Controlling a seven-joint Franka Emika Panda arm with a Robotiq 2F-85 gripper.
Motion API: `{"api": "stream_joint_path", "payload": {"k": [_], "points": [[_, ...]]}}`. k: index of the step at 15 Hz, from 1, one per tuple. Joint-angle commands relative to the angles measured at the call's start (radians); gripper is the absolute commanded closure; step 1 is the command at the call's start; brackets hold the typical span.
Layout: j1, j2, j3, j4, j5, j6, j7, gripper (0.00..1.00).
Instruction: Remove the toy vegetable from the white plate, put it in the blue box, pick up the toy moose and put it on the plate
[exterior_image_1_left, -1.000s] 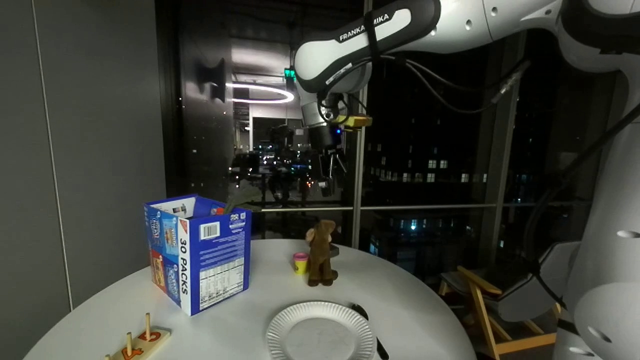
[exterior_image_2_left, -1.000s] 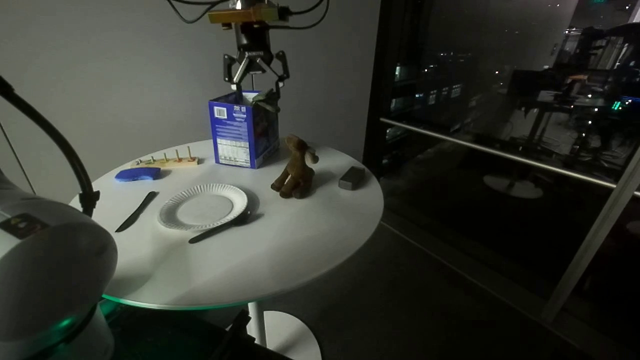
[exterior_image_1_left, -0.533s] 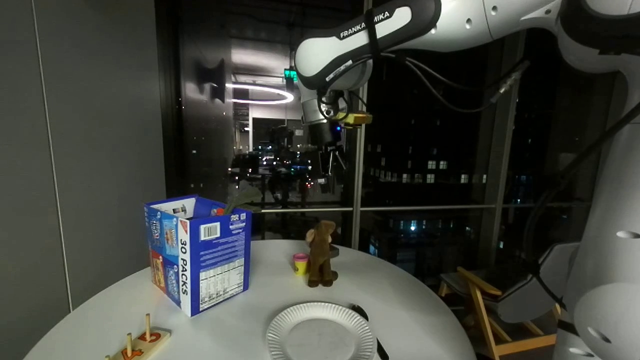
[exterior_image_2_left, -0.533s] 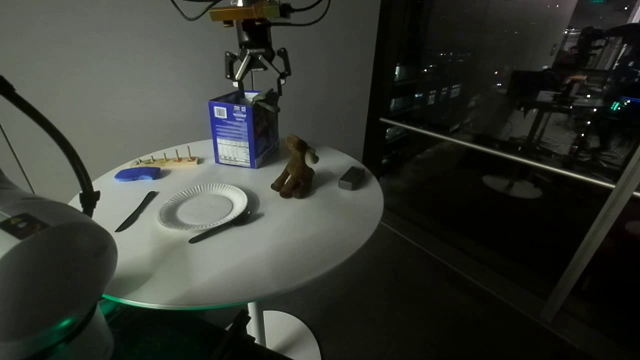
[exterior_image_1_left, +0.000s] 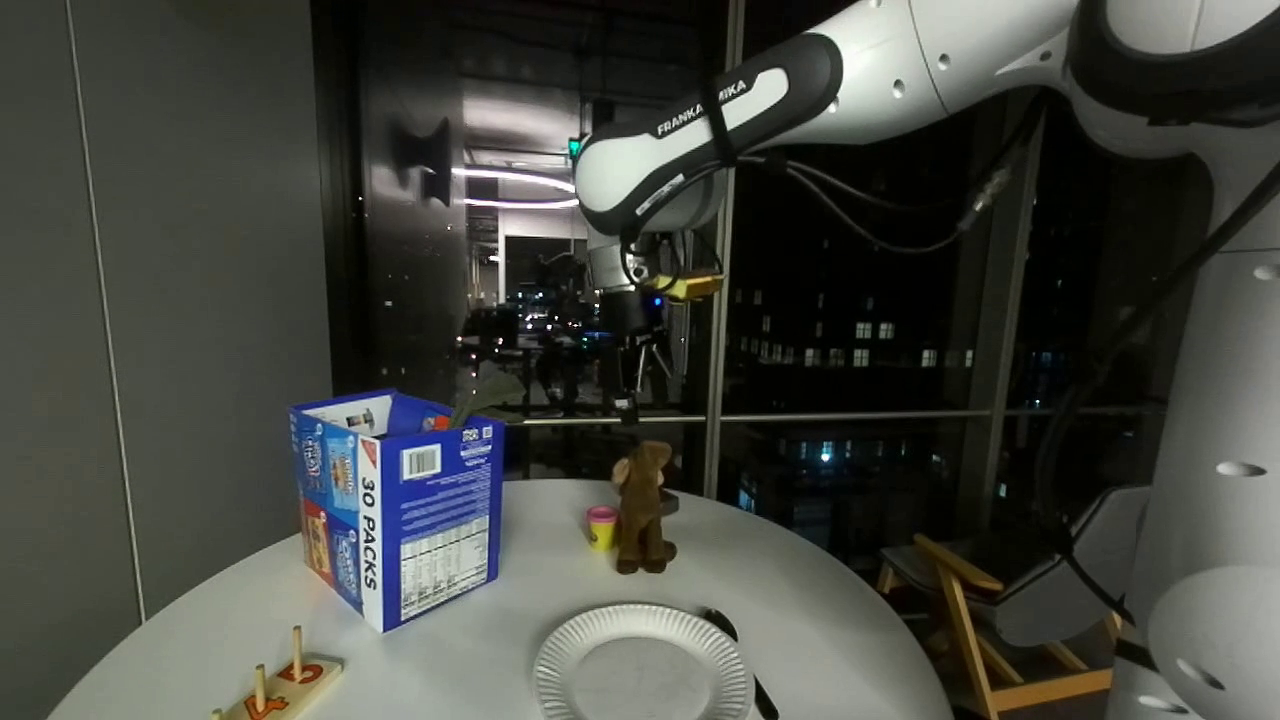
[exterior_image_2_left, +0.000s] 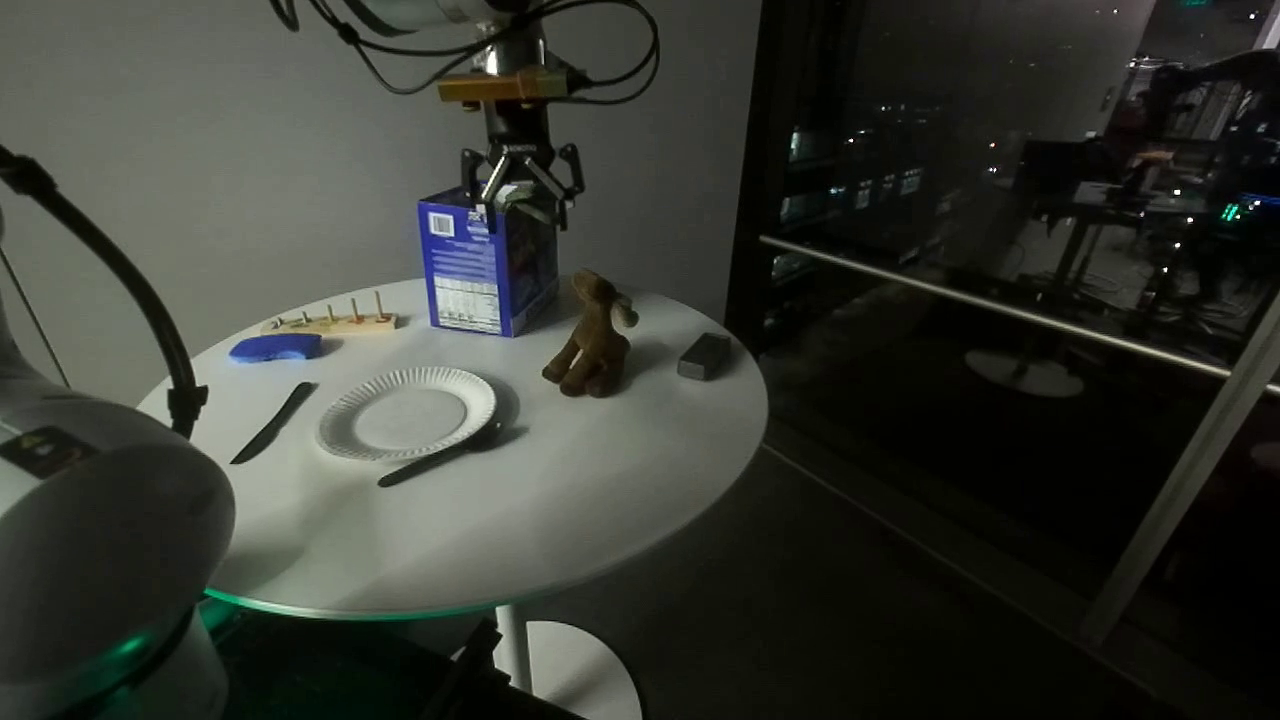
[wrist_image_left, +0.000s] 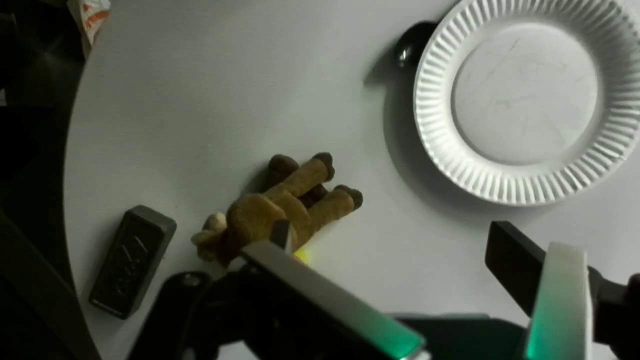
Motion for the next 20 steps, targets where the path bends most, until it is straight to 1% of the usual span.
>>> {"api": "stream_joint_path", "payload": {"k": [1, 3, 5, 8, 9, 10, 13, 14, 17, 20], "points": [[-0.003, 0.041, 0.0, -0.035, 0.005, 0.197, 0.046, 0.0], [-0.003, 0.069, 0.0, -0.049, -0.006, 0.273, 0.079, 0.0], [-0.001, 0.099, -0.004, -0.07, -0.068, 0.352, 0.163, 0.0], [0.001, 0.146, -0.014, -0.071, -0.14, 0.33, 0.283, 0.0], [0.006, 0.155, -0.018, -0.076, -0.179, 0.332, 0.342, 0.0], [0.014, 0.161, -0.025, -0.087, -0.249, 0.354, 0.424, 0.0], [0.026, 0.187, -0.025, -0.084, -0.315, 0.295, 0.538, 0.0], [0.037, 0.182, -0.033, -0.103, -0.398, 0.331, 0.634, 0.0], [0.064, 0.183, -0.033, -0.111, -0.541, 0.275, 0.806, 0.0], [0.079, 0.186, -0.023, -0.121, -0.64, 0.207, 0.934, 0.0]]}}
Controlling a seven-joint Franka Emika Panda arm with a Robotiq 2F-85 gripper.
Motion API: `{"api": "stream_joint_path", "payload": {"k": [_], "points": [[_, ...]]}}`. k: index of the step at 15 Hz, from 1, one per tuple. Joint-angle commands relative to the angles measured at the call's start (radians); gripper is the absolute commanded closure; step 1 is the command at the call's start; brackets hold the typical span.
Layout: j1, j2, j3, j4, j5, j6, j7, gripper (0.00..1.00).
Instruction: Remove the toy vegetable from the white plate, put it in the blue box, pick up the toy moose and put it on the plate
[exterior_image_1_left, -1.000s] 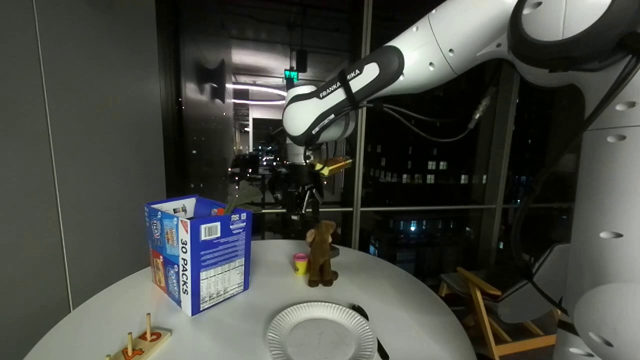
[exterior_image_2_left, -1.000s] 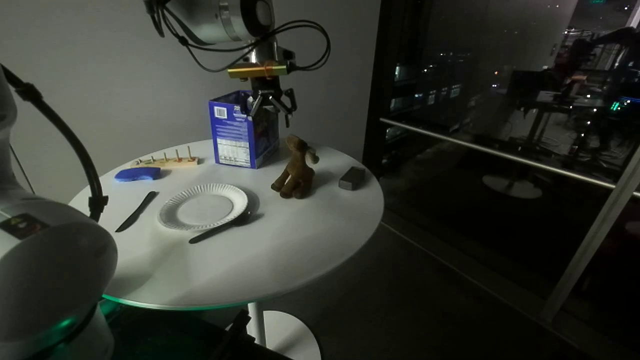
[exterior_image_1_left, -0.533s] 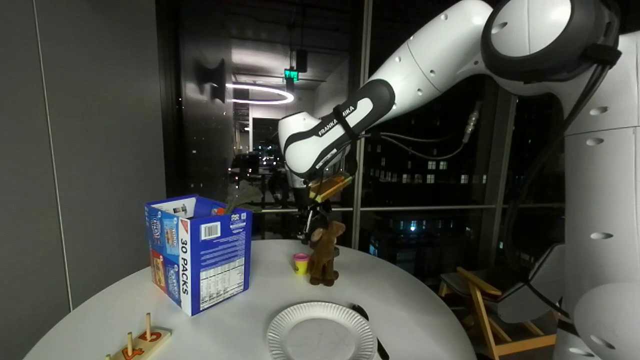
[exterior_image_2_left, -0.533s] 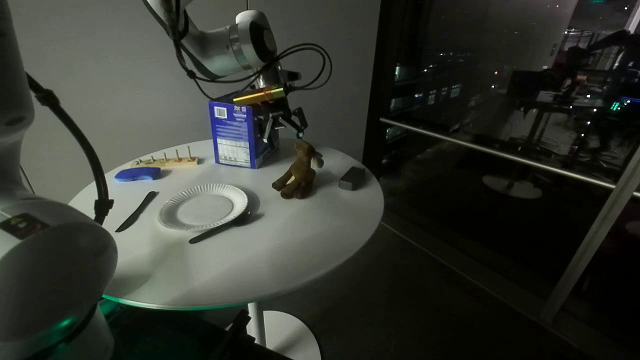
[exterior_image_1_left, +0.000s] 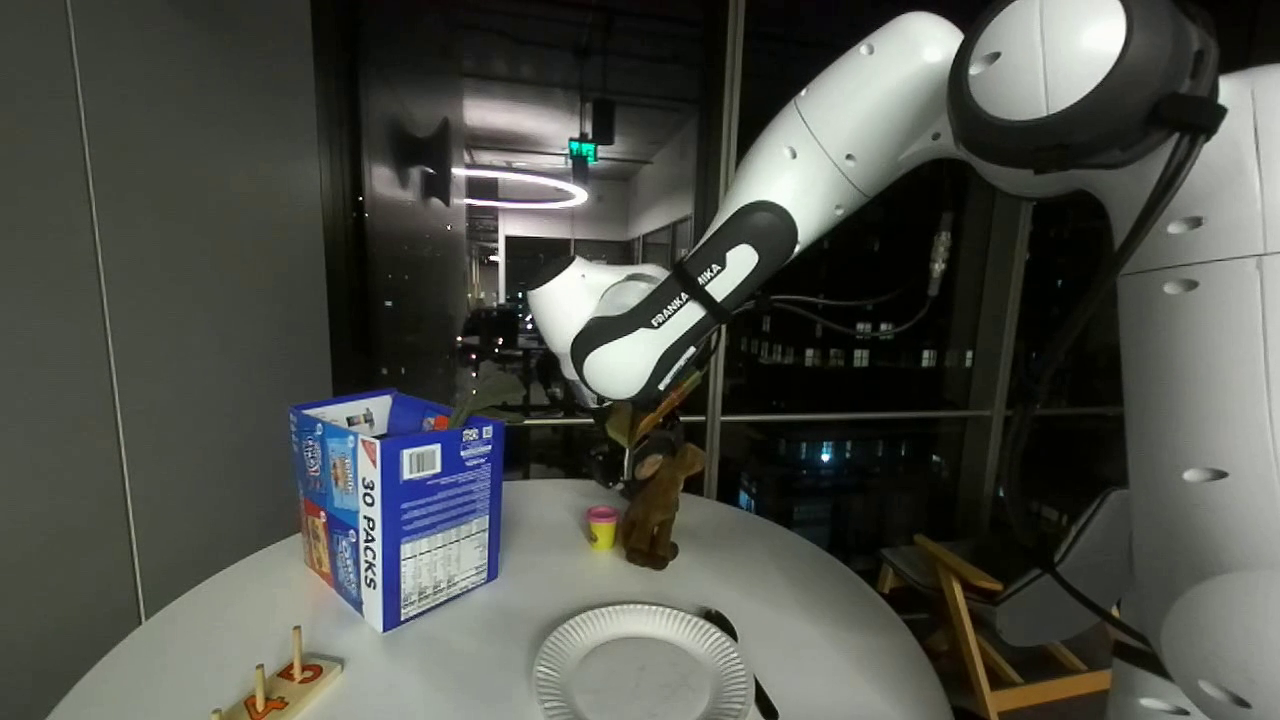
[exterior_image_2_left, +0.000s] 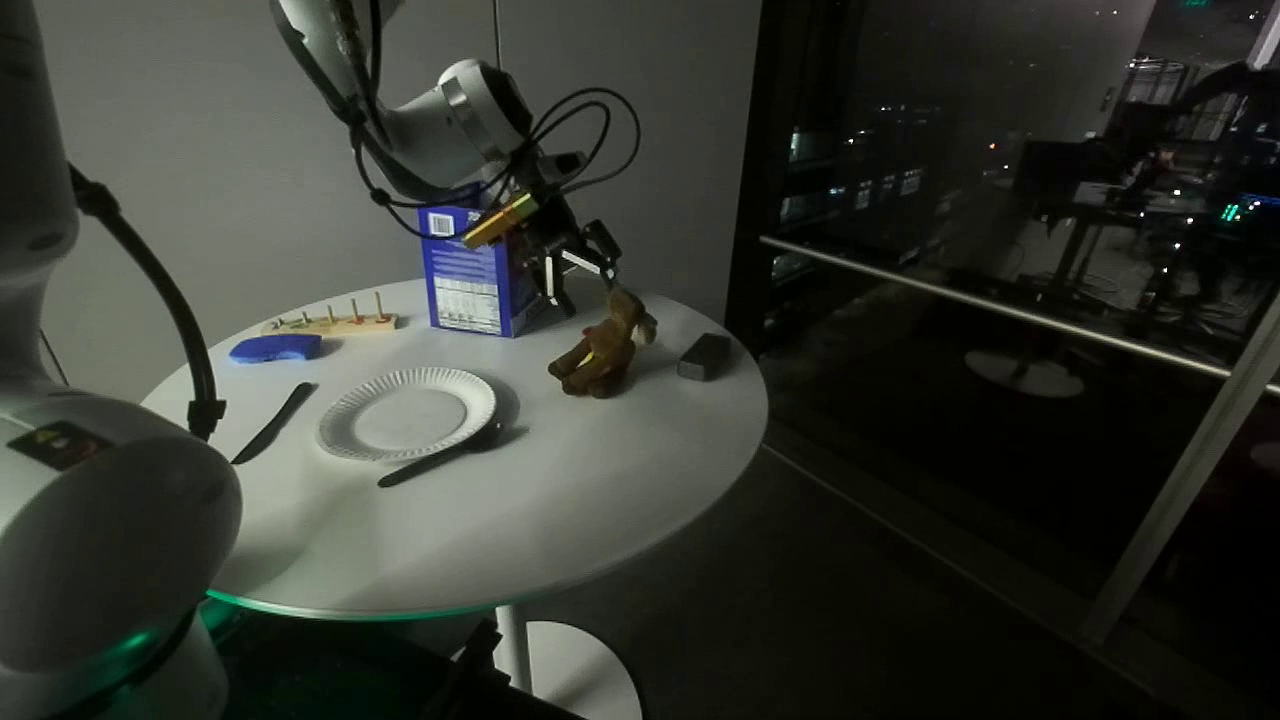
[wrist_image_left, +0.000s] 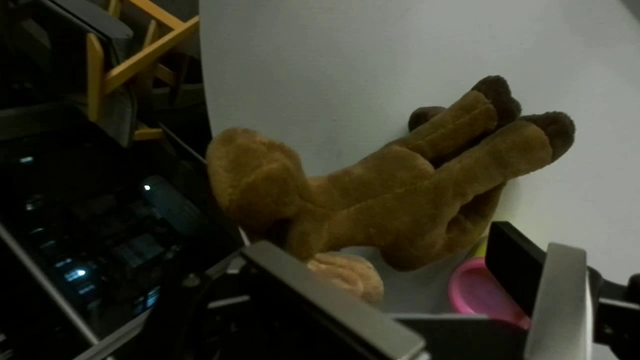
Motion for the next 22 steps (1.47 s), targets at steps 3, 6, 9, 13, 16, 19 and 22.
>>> {"api": "stream_joint_path", "payload": {"k": [3, 6, 9, 13, 16, 19, 22], "points": [[0.028, -0.002, 0.008, -0.01, -0.053, -0.161, 0.125, 0.0], [0.035, -0.003, 0.009, -0.012, -0.094, -0.218, 0.186, 0.0], [0.029, 0.0, 0.012, -0.006, -0.075, -0.261, 0.184, 0.0], [0.028, 0.004, 0.009, -0.005, -0.107, -0.291, 0.2, 0.0], [0.019, 0.008, 0.007, -0.002, -0.147, -0.279, 0.163, 0.0], [0.0, 0.003, 0.008, -0.009, -0.149, -0.199, 0.06, 0.0], [-0.015, 0.003, 0.002, -0.005, -0.152, -0.129, -0.044, 0.08]]}}
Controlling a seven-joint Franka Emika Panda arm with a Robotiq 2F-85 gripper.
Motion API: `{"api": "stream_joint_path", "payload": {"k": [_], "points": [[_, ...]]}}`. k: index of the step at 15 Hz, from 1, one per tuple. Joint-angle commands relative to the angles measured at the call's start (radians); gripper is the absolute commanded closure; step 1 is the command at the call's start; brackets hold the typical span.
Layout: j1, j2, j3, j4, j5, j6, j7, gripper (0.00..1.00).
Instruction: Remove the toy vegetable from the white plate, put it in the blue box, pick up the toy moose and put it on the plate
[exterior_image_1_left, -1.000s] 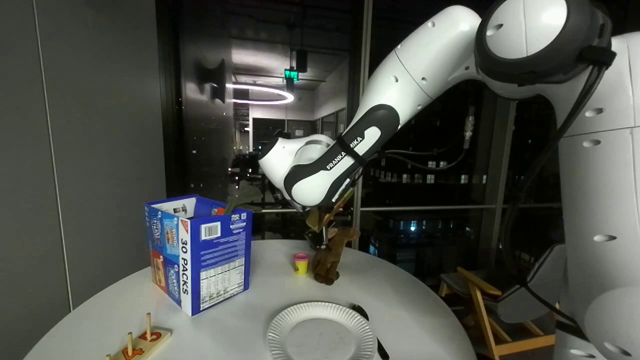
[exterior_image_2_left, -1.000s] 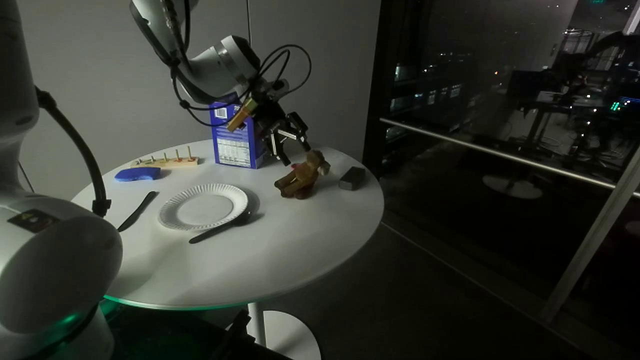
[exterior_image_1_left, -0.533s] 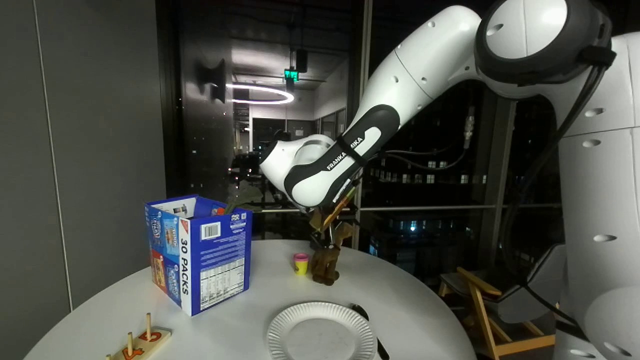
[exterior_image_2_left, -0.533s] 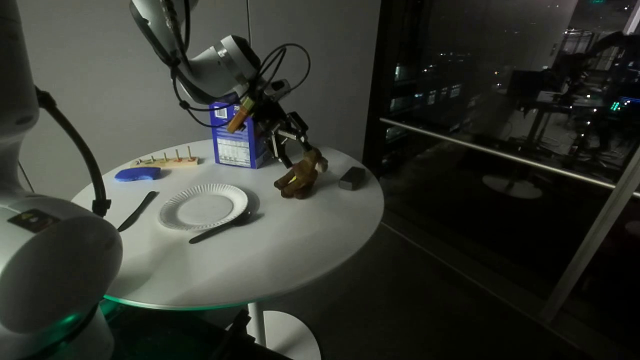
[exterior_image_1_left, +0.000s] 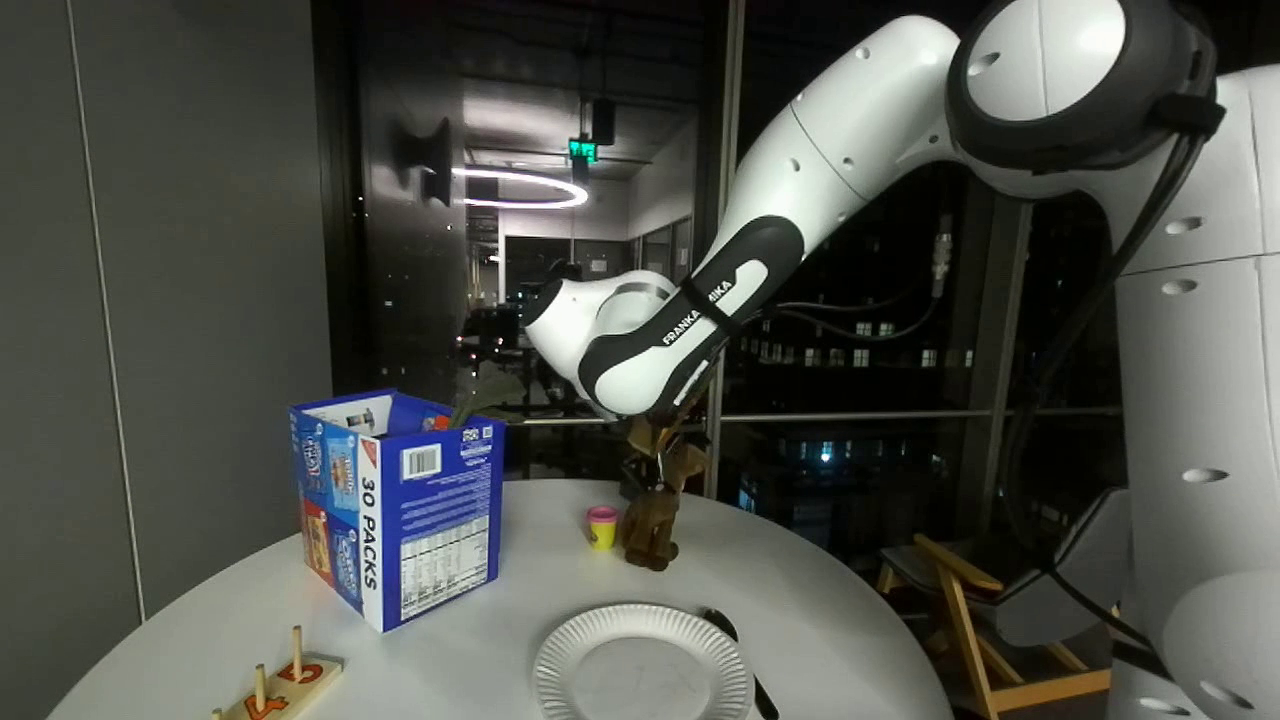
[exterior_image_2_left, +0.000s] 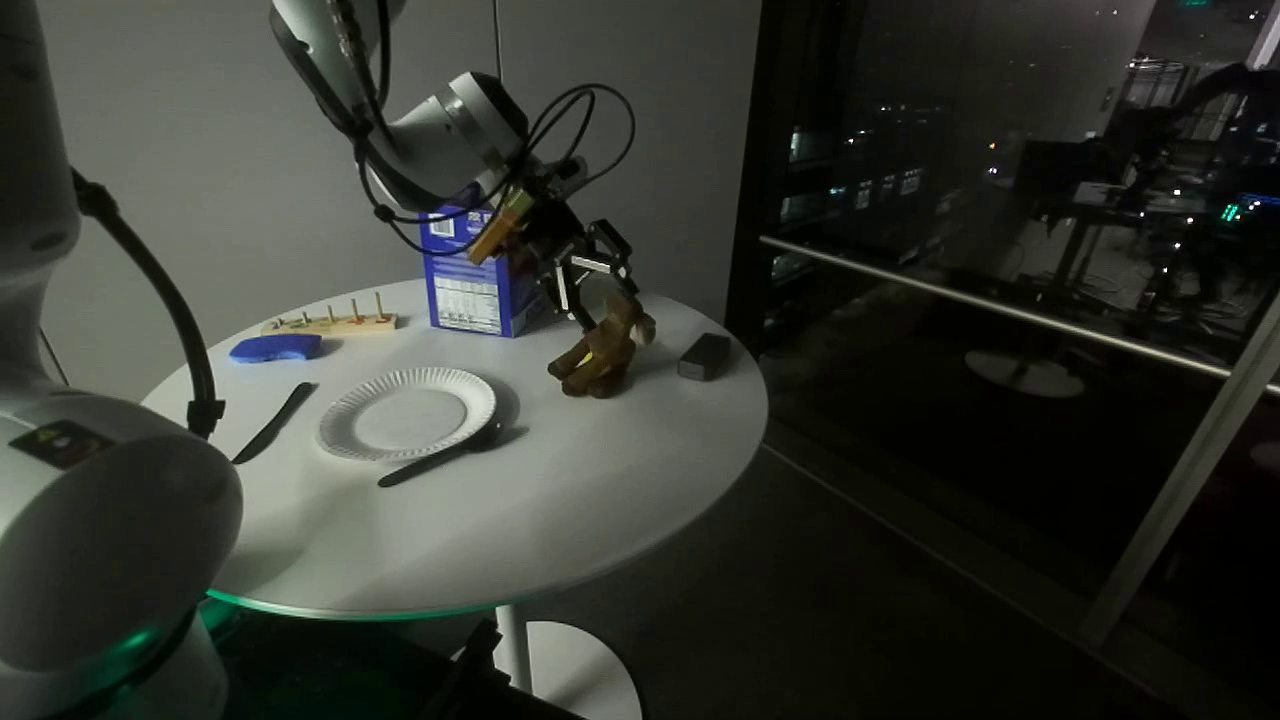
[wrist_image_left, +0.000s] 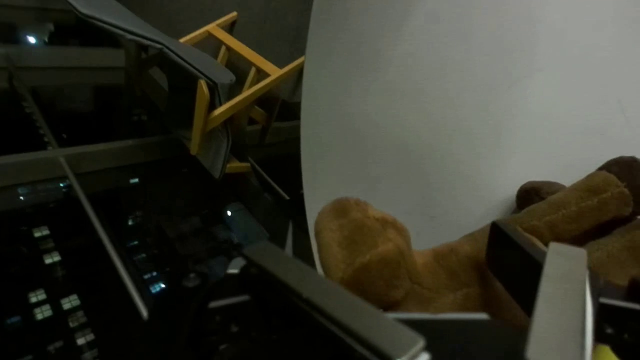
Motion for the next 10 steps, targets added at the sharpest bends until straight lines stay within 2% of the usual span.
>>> {"api": "stream_joint_path", "payload": {"k": [1, 8, 10], "points": [[-0.024, -0.003, -0.004, 0.009, -0.017, 0.073, -0.126, 0.26], [-0.04, -0.017, -0.008, 0.002, 0.002, 0.107, -0.226, 0.78], [-0.036, -0.038, -0.005, -0.006, 0.01, 0.089, -0.218, 0.84]]}}
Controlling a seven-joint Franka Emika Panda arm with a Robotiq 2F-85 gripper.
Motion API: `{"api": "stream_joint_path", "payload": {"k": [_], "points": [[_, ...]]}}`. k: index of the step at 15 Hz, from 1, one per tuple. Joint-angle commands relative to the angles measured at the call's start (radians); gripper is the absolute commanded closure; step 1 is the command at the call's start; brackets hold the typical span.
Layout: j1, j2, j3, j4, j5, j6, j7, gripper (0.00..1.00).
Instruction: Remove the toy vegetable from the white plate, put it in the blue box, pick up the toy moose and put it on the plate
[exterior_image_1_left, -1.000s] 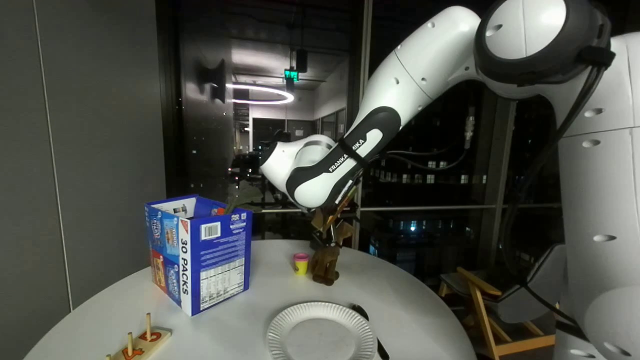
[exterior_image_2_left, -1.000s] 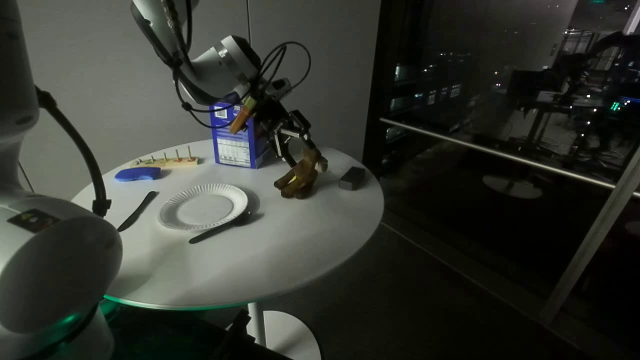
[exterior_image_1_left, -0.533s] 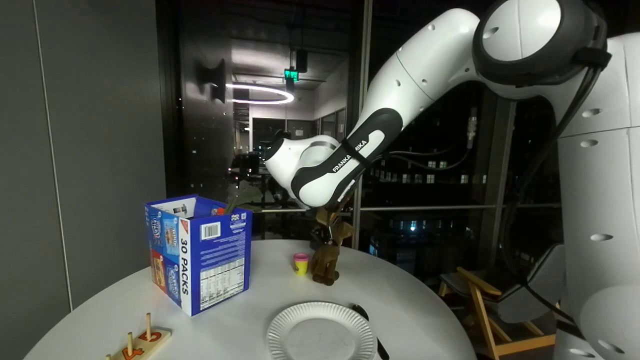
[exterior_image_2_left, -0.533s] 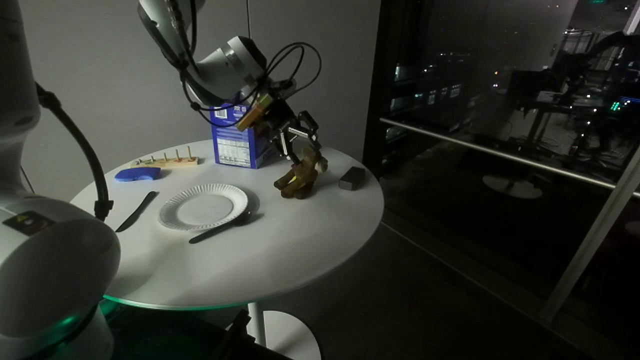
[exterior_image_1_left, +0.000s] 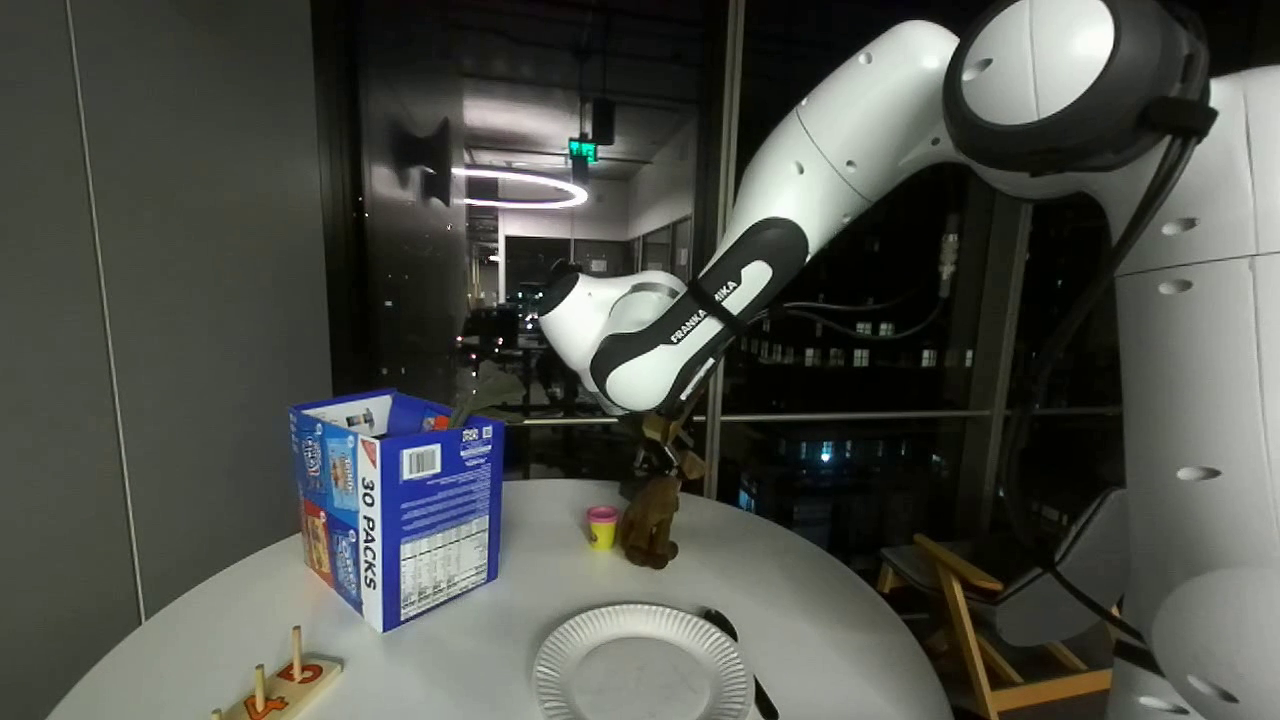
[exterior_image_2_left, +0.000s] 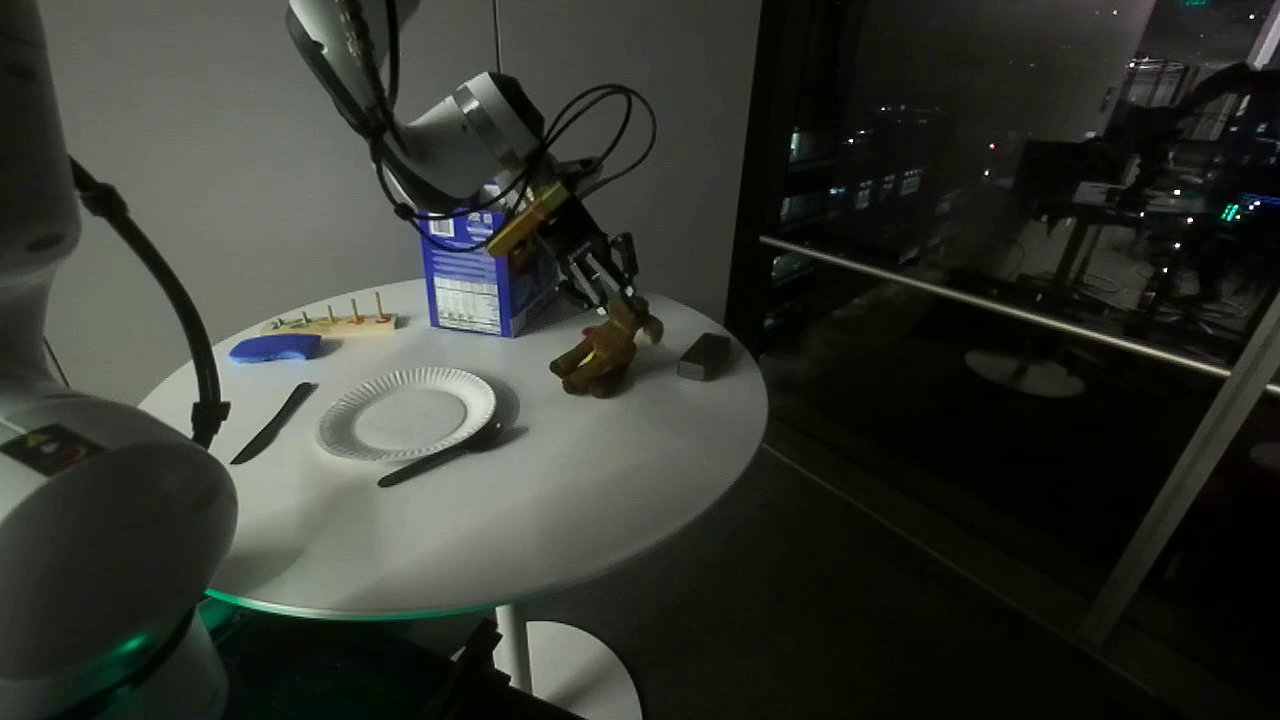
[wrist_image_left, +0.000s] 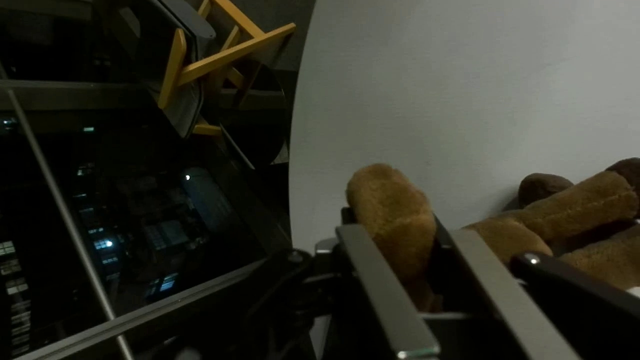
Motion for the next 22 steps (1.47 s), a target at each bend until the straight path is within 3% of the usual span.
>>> {"api": "stream_joint_path", "payload": {"k": [1, 9, 16, 22], "points": [[0.005, -0.052, 0.001, -0.014, 0.007, -0.012, -0.012, 0.85], [0.018, -0.292, 0.036, -0.137, -0.008, -0.06, 0.083, 0.83], [0.038, -0.482, 0.049, -0.29, 0.172, 0.098, -0.257, 0.82], [0.09, -0.637, 0.053, -0.424, 0.327, 0.112, -0.583, 0.8]]}}
